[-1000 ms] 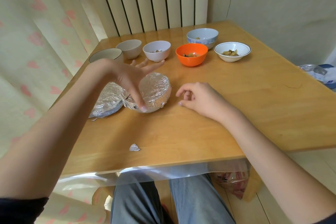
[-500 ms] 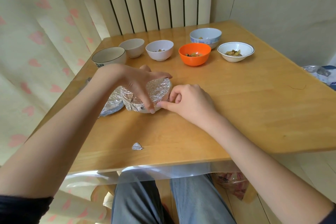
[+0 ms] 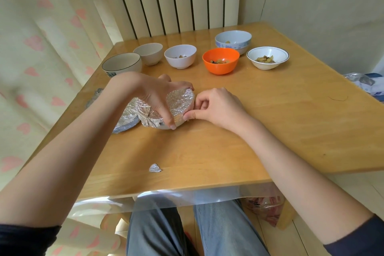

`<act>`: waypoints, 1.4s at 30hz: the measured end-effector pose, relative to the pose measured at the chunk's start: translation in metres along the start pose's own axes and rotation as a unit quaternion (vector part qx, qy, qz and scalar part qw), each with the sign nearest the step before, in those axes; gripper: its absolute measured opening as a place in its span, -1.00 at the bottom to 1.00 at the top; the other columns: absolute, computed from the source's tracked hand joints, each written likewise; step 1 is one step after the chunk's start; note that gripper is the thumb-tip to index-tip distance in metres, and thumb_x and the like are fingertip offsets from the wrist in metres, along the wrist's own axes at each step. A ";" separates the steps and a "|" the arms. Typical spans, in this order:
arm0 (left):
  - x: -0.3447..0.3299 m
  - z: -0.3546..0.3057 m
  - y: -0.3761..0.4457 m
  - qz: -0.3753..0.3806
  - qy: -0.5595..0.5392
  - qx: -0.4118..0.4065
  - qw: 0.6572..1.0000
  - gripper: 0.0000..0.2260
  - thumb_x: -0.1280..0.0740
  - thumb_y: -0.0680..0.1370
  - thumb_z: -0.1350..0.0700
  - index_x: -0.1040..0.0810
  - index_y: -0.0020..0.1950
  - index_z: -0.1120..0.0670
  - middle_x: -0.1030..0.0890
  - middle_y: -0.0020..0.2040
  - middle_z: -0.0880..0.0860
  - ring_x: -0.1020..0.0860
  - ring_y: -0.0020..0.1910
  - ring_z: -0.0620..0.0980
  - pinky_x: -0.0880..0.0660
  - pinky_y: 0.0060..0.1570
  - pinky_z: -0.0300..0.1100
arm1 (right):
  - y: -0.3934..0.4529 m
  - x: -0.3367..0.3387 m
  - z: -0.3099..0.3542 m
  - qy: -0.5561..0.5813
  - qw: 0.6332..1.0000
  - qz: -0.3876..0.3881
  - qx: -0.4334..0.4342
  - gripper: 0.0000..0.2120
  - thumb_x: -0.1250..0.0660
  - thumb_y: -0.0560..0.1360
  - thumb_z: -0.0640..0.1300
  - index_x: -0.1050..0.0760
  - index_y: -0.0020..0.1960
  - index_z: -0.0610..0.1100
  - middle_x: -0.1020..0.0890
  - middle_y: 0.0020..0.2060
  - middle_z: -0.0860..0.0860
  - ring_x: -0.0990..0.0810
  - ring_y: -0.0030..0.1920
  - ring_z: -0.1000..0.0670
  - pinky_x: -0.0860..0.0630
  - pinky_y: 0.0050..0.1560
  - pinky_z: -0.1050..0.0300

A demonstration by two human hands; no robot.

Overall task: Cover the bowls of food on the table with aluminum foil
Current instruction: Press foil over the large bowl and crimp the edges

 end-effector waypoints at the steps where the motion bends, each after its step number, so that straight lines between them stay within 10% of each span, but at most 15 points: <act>1: 0.000 0.000 0.000 0.003 0.005 0.013 1.000 0.07 -0.59 0.17 -0.28 0.09 0.45 -0.43 -0.13 0.41 0.03 -0.30 0.40 0.21 -0.34 0.35 0.12 | -0.001 -0.001 -0.003 0.014 1.000 0.008 0.007 -0.62 -0.49 0.23 0.29 -0.56 -0.27 -0.02 -0.54 -0.41 0.14 -0.49 -0.32 0.17 -0.39 -0.27 0.17; 6: -0.001 -0.003 -0.006 0.018 -0.003 0.100 0.995 0.14 -0.39 0.08 -0.51 0.18 0.51 -0.38 -0.04 0.56 0.13 -0.22 0.48 0.27 -0.40 0.28 0.15 | -0.015 0.001 -0.015 0.029 0.999 0.004 0.014 -0.81 -0.47 0.36 0.12 -0.57 -0.24 0.02 -0.56 -0.39 0.11 -0.46 -0.38 0.17 -0.44 -0.25 0.14; 10: 0.003 -0.004 -0.010 0.040 -0.007 0.100 0.994 0.22 -0.28 0.06 -0.57 0.39 0.50 -0.29 0.05 0.61 0.10 0.02 0.58 0.16 -0.06 0.47 0.14 | -0.031 -0.003 -0.005 0.027 1.000 0.004 0.012 -0.84 -0.43 0.41 0.09 -0.53 -0.22 0.03 -0.53 -0.42 0.12 -0.46 -0.37 0.15 -0.43 -0.27 0.13; 15: 0.004 0.012 -0.013 0.036 0.041 0.015 0.998 0.36 -0.50 -0.04 -0.43 0.49 0.38 -0.40 0.42 0.54 -0.02 0.36 0.52 0.15 0.15 0.49 0.23 | -0.047 -0.013 0.020 -0.014 1.000 -0.010 0.010 -0.69 -0.38 0.38 0.26 -0.44 -0.14 0.04 -0.55 -0.33 0.13 -0.55 -0.21 0.05 -0.38 -0.26 0.16; 22: -0.008 0.009 -0.011 0.009 0.007 -0.081 0.997 0.08 -0.63 0.27 -0.01 0.10 0.46 -0.45 0.10 0.55 -0.13 -0.02 0.56 0.02 -0.20 0.46 0.07 | -0.049 -0.024 0.046 -0.079 0.996 -0.051 0.005 -0.51 -0.34 0.34 0.38 -0.42 0.00 0.01 -0.64 -0.05 -0.02 -0.60 0.02 -0.11 -0.32 -0.20 0.10; 36: -0.011 0.004 -0.001 -0.015 -0.016 0.026 0.999 0.08 -0.49 0.12 -0.35 0.10 0.48 -0.39 -0.16 0.40 -0.01 -0.40 0.28 0.19 -0.44 0.23 0.08 | -0.022 -0.011 0.015 0.014 0.999 -0.036 -0.021 -0.75 -0.42 0.41 0.16 -0.52 -0.23 -0.01 -0.46 -0.46 0.11 -0.50 -0.28 0.00 -0.29 -0.33 0.14; 42: -0.003 0.011 -0.007 0.000 -0.043 0.047 0.998 0.27 -0.35 -0.07 -0.61 0.43 0.39 -0.45 0.21 0.60 0.05 0.09 0.58 0.16 -0.03 0.47 0.20 | -0.042 -0.014 0.008 -0.020 0.999 -0.039 -0.025 -0.84 -0.40 0.45 0.08 -0.47 -0.19 0.05 -0.49 -0.45 0.11 -0.55 -0.23 -0.01 -0.39 -0.27 0.15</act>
Point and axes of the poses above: each hand's wrist, its own y-axis towards the middle knuckle, its own x-axis out of the back of the hand, z = x × y, the point moved 1 cm from there along y, towards the middle knuckle
